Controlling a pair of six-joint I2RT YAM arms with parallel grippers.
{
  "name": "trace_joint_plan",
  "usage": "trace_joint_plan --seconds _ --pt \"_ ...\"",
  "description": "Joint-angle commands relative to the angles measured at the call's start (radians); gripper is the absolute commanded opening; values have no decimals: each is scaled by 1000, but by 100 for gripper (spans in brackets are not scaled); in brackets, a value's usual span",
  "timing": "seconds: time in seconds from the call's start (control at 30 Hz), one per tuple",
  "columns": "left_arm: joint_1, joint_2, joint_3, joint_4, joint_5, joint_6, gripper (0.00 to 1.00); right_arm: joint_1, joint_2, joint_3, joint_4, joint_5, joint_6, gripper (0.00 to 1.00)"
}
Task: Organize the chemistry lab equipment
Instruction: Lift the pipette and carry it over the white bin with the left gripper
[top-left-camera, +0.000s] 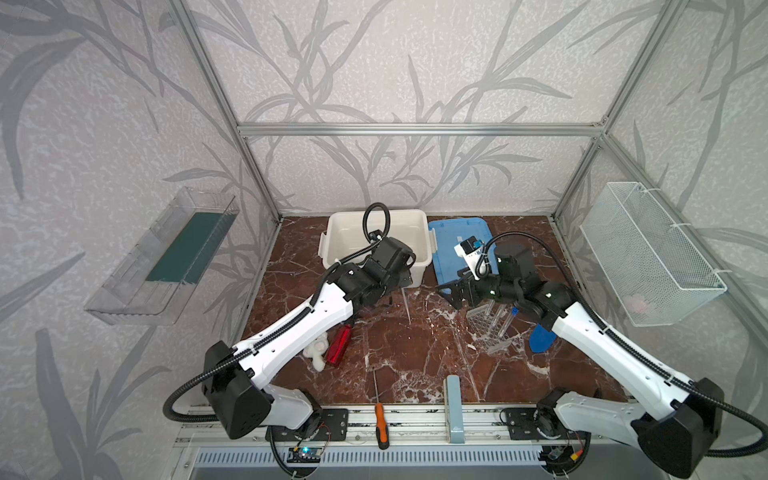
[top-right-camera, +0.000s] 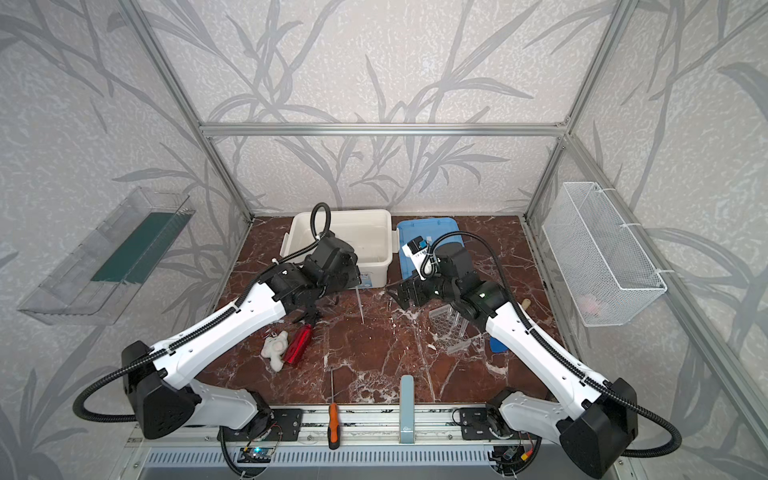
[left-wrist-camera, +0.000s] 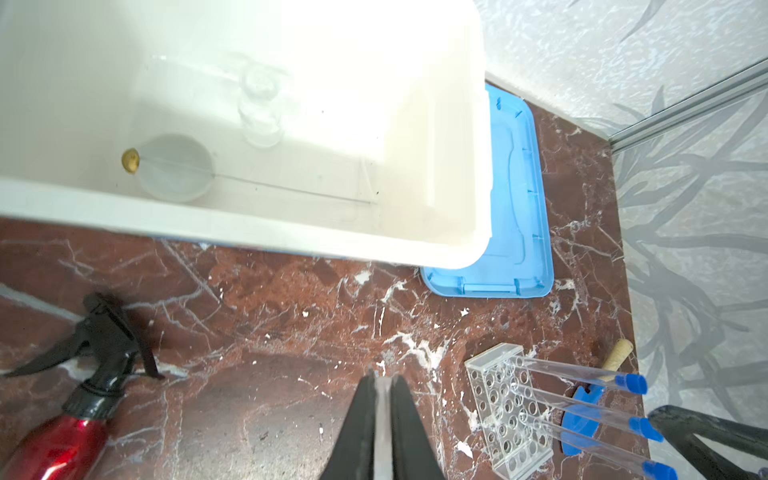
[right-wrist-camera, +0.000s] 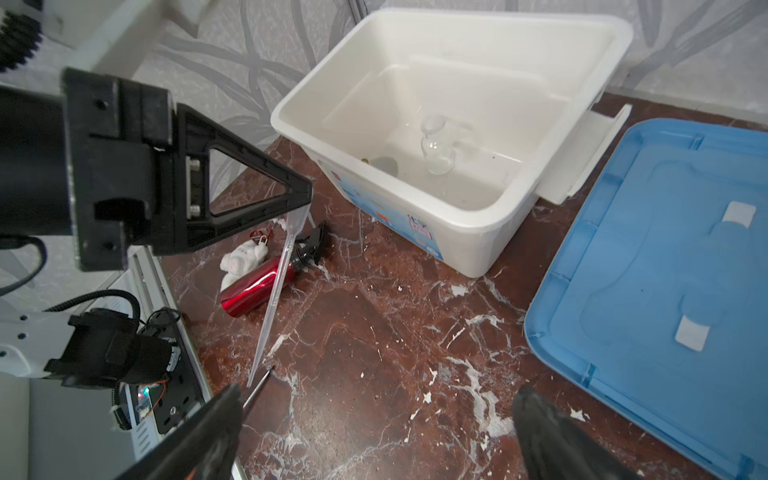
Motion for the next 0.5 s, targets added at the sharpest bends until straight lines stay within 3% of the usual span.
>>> trace_joint_plan --seconds 0.0,0.2,0.47 --pt "37 55 116 -50 -5 119 11 -47 33 88 -37 -8 45 99" --pt "127 224 334 -57 92 220 11 -114 115 167 -10 -16 60 99" --pt "208 575 682 -95 206 294 12 -152 276 268 12 -68 81 99"
